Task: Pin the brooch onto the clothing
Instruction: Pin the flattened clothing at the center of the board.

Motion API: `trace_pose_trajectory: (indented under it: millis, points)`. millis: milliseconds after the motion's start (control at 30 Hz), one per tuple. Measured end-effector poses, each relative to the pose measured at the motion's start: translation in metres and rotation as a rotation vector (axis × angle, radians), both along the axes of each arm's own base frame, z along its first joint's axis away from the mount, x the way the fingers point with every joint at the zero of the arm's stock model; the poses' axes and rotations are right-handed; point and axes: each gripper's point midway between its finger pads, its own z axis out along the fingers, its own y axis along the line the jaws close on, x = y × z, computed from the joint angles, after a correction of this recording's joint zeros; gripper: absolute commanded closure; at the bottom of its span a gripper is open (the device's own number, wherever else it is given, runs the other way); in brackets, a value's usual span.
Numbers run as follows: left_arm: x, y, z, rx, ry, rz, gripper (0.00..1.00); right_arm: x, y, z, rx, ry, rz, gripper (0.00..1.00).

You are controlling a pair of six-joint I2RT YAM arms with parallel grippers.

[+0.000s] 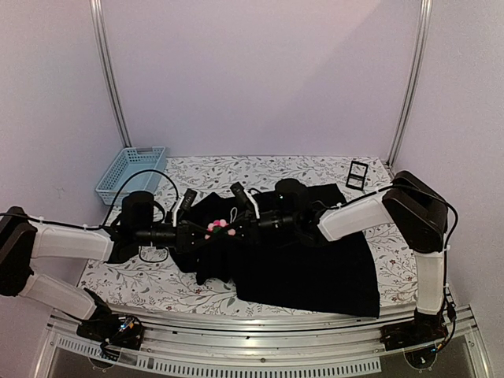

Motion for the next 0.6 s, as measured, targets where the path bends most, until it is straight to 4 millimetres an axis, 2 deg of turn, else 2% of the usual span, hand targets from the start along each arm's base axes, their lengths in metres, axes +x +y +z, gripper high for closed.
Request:
trace_pose_trajectory:
  millis: [100,233,533,600]
  points:
    - [0.0004,0.0006,0.0024,-0.002,-0.005,-0.015,0.87,-0.0017,0.0001,0.0026,0.020,-0.002,0.019,0.96]
    - [-0.0010,-0.0006,0.0065,-0.011,-0.018,-0.039,1.00,-0.0024,-0.0012,0.0069,0.041,-0.004,0.038,0.96]
    - [0.0000,-0.0012,0.0056,-0.019,-0.003,-0.039,0.99,-0.0028,-0.0027,0.0060,0.048,0.023,0.055,1.00]
    - [-0.0004,-0.0013,0.0058,-0.020,-0.003,-0.041,0.89,-0.0032,-0.0031,0.0065,0.049,0.031,0.060,1.00]
